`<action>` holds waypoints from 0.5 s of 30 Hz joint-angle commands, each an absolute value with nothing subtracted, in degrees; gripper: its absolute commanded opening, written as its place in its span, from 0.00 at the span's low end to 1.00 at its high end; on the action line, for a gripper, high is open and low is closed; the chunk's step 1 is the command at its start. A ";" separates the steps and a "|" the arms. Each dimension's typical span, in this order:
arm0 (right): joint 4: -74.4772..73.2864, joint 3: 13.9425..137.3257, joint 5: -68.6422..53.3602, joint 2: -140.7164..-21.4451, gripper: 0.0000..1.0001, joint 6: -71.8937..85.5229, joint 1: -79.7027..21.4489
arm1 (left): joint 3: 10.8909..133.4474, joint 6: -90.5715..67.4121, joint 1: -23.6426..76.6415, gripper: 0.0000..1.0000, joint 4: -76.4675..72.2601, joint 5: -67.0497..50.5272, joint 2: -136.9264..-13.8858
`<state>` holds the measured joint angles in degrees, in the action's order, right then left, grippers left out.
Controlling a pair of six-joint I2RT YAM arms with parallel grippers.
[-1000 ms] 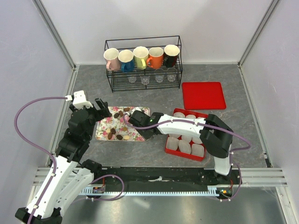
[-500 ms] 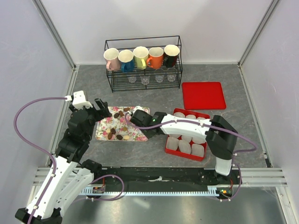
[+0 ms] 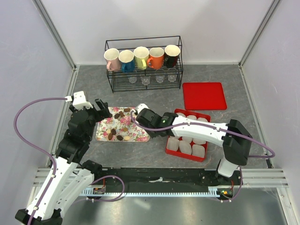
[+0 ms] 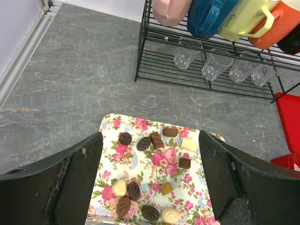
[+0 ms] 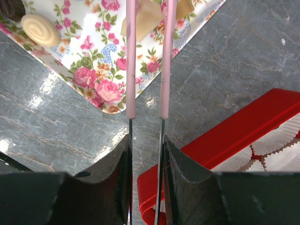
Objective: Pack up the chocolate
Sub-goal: Pick up the fake chocolate from the plate.
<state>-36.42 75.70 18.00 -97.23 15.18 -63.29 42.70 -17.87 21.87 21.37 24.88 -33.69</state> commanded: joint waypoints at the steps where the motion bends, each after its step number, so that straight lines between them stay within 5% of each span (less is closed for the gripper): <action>1: -34.45 74.36 16.88 -95.98 0.00 15.38 -63.72 | 42.19 -16.44 21.62 0.89 20.39 24.35 -33.49; 15: -38.31 72.16 22.50 -89.13 0.00 18.10 -61.70 | 42.28 -16.61 21.53 0.89 20.39 23.29 -33.40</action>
